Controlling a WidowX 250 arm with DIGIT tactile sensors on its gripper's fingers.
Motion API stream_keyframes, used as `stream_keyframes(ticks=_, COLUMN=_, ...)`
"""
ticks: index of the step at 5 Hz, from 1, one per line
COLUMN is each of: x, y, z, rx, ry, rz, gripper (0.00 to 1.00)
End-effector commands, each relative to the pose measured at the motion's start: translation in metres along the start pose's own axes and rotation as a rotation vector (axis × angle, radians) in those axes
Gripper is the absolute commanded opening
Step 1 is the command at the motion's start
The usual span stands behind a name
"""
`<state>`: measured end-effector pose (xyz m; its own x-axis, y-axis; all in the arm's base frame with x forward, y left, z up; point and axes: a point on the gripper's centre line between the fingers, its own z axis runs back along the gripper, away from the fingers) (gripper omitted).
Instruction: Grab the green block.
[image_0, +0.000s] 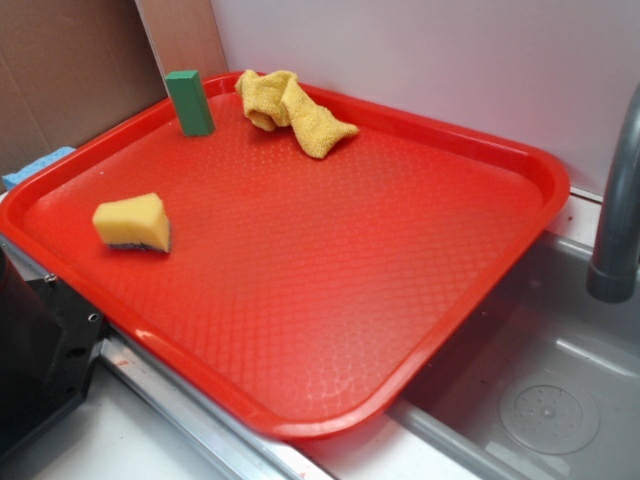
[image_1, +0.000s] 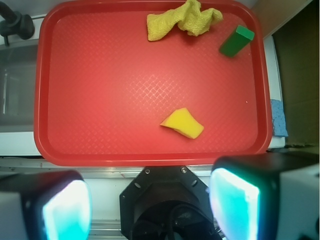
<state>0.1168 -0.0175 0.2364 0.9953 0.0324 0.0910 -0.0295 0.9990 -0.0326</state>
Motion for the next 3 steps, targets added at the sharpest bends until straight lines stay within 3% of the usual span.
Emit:
stream_keyframes(ticks=1, x=0.000, y=0.000, z=0.000, rx=0.000, ry=0.000, rz=0.000, gripper=1.00)
stream_keyframes(ticks=3, x=0.040, y=0.053, z=-0.031, rx=0.001, ry=-0.153, rz=0.480, gripper=1.00)
